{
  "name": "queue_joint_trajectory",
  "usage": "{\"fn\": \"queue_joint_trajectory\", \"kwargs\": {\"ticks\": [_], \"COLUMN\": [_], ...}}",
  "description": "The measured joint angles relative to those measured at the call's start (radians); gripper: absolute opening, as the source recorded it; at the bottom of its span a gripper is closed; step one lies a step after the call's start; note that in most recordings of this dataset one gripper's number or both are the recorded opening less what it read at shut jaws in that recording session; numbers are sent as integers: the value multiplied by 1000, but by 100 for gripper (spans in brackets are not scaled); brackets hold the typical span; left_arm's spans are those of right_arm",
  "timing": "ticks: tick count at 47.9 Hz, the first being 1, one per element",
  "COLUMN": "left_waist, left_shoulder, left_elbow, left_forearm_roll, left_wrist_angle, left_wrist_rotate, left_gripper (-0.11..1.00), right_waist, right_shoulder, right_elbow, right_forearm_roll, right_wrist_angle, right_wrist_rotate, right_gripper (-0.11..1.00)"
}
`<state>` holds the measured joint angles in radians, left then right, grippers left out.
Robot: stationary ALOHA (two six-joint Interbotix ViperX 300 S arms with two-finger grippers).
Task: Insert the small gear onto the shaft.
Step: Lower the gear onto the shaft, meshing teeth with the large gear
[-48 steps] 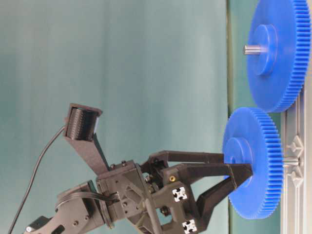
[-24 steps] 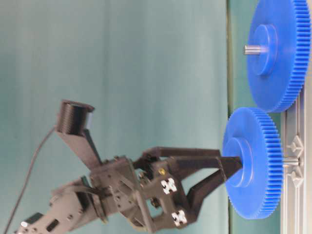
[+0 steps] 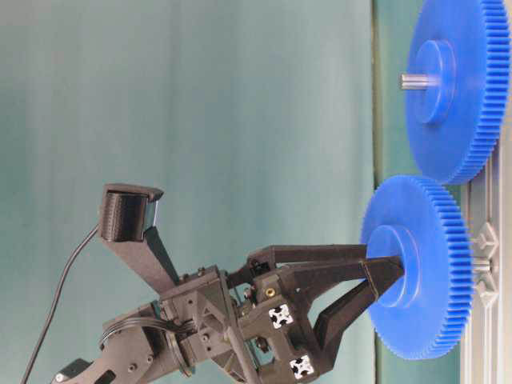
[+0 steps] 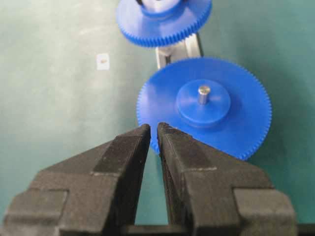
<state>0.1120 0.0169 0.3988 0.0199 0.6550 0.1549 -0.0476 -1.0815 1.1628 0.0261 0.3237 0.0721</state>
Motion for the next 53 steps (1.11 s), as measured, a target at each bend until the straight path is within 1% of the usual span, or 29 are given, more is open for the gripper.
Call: {"fn": "queue_joint_trajectory", "kwargs": {"ticks": [4,19,25,36,45,53], "left_waist": [9,46,51,63,95,98], "left_shoulder": [0,2,5,5,11,25], "left_elbow": [-3,-38,-48,-49,-54,-66], "left_forearm_roll": [0,0,0,0,0,0], "left_wrist_angle": [5,63,67,69,63,63], "left_wrist_rotate": [11,84,89,89,91,97], "left_gripper": [87,87,87,87,87,87], "right_waist": [0,0,0,2,0,0], "right_shoulder": [0,0,0,0,0,0], "right_elbow": [0,0,6,8,8,8], "right_forearm_roll": [2,3,3,3,5,5], "right_wrist_angle": [0,-5,-12,-18,-17,-18], "right_wrist_rotate": [0,8,25,25,25,25], "right_gripper": [27,27,27,27,27,27]}}
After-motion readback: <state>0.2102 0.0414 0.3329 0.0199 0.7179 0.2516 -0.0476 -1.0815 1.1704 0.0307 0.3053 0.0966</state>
